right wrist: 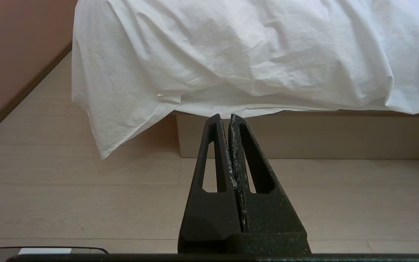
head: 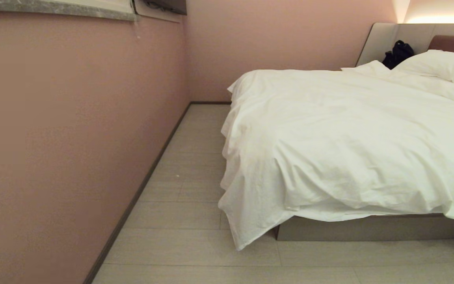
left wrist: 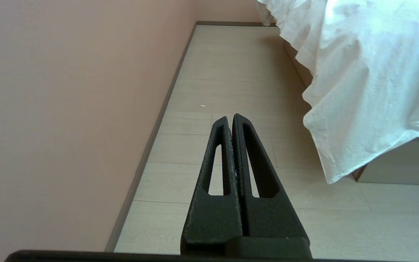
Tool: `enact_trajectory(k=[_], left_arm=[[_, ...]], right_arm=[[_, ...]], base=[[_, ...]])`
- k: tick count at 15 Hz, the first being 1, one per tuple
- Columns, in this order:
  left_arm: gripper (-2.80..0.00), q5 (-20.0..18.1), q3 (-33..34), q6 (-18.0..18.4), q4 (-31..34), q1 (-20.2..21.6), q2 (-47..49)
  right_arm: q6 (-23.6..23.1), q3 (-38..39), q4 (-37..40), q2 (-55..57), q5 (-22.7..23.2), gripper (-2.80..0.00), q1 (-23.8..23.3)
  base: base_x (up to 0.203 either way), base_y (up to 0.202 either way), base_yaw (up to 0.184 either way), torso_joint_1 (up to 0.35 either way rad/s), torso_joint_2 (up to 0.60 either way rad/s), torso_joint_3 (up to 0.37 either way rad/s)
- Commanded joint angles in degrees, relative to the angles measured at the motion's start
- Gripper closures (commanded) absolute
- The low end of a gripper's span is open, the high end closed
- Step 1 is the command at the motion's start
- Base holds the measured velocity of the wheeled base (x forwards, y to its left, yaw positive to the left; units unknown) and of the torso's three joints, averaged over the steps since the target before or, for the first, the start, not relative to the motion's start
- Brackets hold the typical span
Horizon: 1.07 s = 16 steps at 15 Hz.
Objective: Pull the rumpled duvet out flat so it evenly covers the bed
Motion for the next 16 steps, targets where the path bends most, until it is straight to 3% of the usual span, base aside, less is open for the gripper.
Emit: enact_trajectory(k=[1,16], left_arm=[[0.0,0.04,0.0,-0.03,-0.03,0.0,0.0],[0.0,0.04,0.0,-0.03,-0.03,0.02,0.0]], right_arm=[[-0.05,0.0,-0.04,-0.02,0.02,0.0,0.0],[0.3,0.0,0.01,-0.02,-0.02,0.0,0.0]], base=[[0.0,0.0,0.0,0.0,0.0,0.0],[0.0,0.0,0.0,0.0,0.0,0.0]])
